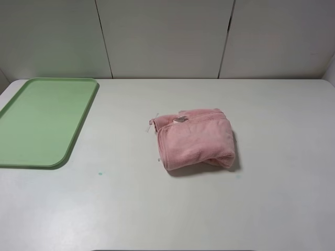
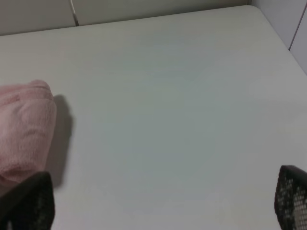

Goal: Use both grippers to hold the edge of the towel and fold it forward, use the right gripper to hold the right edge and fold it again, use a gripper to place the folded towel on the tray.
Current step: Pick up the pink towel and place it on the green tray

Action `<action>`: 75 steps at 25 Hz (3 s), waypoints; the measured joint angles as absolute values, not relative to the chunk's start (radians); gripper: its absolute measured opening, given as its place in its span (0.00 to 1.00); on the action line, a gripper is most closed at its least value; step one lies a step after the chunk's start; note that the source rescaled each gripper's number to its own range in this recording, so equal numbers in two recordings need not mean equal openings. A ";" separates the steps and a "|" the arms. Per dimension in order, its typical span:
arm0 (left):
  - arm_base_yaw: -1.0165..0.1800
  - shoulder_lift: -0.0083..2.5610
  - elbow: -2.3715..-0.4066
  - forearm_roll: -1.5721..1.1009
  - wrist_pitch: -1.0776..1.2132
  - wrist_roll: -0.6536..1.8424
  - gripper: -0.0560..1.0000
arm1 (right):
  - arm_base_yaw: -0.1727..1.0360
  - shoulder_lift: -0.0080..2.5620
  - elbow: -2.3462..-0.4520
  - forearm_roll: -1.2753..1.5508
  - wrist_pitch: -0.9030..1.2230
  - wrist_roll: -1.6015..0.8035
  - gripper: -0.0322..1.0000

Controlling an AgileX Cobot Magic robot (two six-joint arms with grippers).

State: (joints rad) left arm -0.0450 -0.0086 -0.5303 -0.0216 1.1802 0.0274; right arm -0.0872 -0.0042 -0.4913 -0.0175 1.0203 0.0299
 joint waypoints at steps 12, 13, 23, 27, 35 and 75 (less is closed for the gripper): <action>-0.045 -0.009 -0.530 -0.022 1.180 0.027 1.00 | -0.087 -0.004 -0.491 -0.018 1.020 0.030 1.00; -0.045 -0.009 -0.530 -0.022 1.180 0.027 1.00 | -0.087 -0.004 -0.491 -0.018 1.020 0.030 1.00; -0.045 -0.009 -0.530 0.000 1.180 0.027 0.99 | -0.087 -0.004 -0.491 -0.018 1.020 0.030 1.00; -0.045 -0.009 -0.530 0.000 1.180 0.027 0.99 | -0.087 -0.004 -0.491 -0.018 1.020 0.030 1.00; -0.045 0.074 -0.530 -0.036 1.171 0.023 0.99 | -0.087 -0.004 -0.491 -0.018 1.020 0.030 1.00; -0.544 1.185 -0.530 -0.495 0.294 -0.047 0.98 | -0.087 -0.006 -0.491 -0.018 1.020 0.030 1.00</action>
State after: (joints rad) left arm -0.5440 1.1849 -0.5303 -0.4945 0.2943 -0.0472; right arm -0.0872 -0.0061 -0.4913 -0.0175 1.0200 0.0303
